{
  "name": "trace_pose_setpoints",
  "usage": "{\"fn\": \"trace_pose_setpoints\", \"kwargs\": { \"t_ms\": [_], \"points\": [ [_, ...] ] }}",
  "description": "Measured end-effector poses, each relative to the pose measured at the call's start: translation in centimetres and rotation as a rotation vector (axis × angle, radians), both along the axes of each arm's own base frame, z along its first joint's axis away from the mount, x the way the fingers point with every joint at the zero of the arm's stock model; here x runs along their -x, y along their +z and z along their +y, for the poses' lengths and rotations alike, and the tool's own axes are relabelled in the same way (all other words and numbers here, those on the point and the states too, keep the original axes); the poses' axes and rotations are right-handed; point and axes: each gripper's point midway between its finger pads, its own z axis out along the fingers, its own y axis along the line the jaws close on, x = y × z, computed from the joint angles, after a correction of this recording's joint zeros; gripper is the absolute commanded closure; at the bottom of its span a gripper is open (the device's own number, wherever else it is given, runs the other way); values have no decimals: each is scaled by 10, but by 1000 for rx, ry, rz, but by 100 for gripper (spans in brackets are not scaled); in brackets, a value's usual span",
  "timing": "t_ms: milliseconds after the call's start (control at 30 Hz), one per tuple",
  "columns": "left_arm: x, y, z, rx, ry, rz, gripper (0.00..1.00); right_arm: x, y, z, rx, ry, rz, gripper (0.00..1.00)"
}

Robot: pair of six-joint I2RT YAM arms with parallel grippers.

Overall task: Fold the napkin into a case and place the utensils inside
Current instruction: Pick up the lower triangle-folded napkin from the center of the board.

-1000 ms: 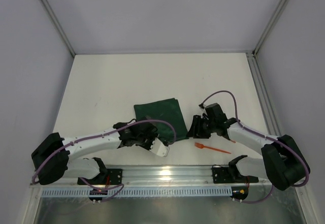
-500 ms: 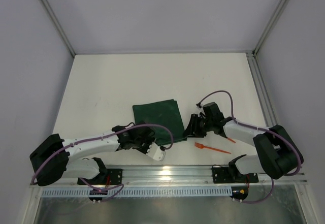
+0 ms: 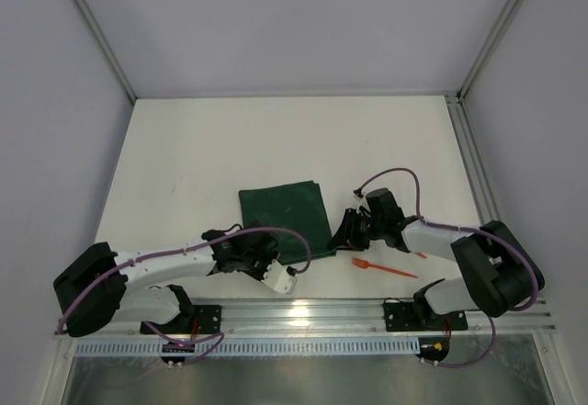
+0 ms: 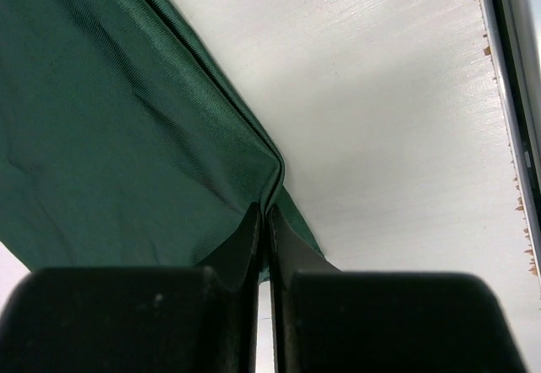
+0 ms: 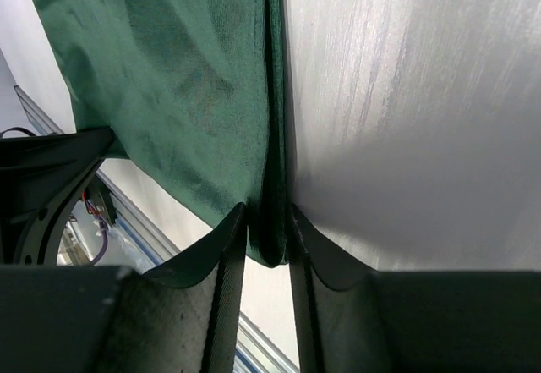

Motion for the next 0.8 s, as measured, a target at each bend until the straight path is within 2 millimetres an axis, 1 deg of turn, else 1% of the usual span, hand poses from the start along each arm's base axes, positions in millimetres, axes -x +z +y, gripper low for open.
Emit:
{"fn": "trace_pose_setpoints", "kwargs": {
  "t_ms": [33,67,133,167,267,333,367,433,467,567,633,700,733,767,800],
  "points": [
    [0,0,0,0,0,0,96,0,-1,1,-5,2,3,76],
    [0,0,0,0,1,-1,89,1,-3,2,-7,3,7,79],
    [-1,0,0,1,-3,-3,78,1,-4,4,-15,4,19,85],
    [-1,0,0,0,-6,-5,64,2,-5,5,-20,5,23,87],
    [0,0,0,1,-12,-4,47,2,-5,6,-21,4,27,94],
    [3,2,1,2,-9,9,42,2,-6,5,-18,2,28,96],
    [6,4,1,6,-2,26,37,2,-6,5,-16,1,29,96],
    [11,15,-4,37,5,57,34,3,-5,4,-10,-3,31,96],
    [12,23,-7,57,12,70,30,3,-5,3,-8,-5,32,96],
    [13,51,-26,151,53,94,28,5,-4,2,0,-23,41,96],
    [14,62,-40,202,94,101,27,6,-3,1,-1,-36,49,96],
    [16,63,-52,227,125,109,25,8,0,1,-13,-55,59,96],
    [18,60,-59,234,155,117,24,9,2,2,-20,-64,63,96],
    [18,57,-65,242,177,123,18,10,4,2,-31,-75,67,96],
    [18,56,-70,254,199,125,16,10,7,3,-44,-87,69,96]
  ]
}}
